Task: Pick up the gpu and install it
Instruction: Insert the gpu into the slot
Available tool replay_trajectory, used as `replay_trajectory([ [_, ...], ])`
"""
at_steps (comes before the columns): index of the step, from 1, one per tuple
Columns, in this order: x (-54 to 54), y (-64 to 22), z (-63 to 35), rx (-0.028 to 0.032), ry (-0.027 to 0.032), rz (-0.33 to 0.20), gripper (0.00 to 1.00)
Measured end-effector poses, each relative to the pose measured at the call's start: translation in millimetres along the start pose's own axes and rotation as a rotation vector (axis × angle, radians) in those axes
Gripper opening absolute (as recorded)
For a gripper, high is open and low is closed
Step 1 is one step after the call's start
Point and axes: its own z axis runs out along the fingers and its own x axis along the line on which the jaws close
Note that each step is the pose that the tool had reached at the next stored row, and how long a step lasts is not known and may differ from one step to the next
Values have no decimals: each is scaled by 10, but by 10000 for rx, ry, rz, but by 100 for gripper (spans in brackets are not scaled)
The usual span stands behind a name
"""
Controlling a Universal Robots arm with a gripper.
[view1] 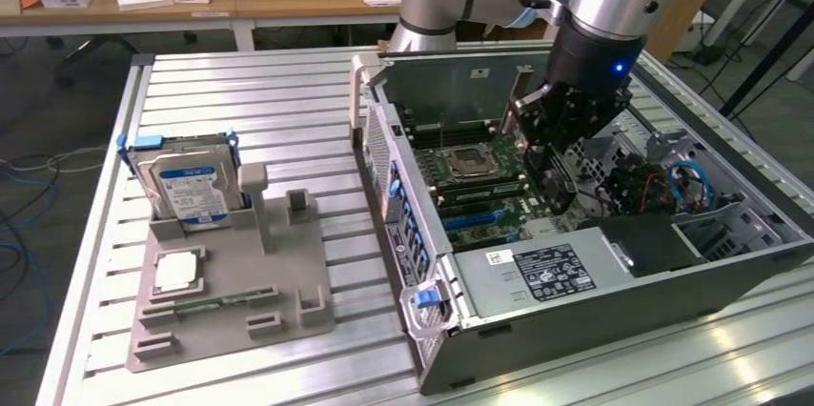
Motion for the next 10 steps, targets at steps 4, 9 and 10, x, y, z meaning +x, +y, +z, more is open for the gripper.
replay_trajectory([
  [4, 0, 0, 0, -1, 0, 0, 27],
  [9, 0, 0, 0, -1, 0, 0, 27],
  [10, 0, 0, 1, -1, 0, 0, 27],
])
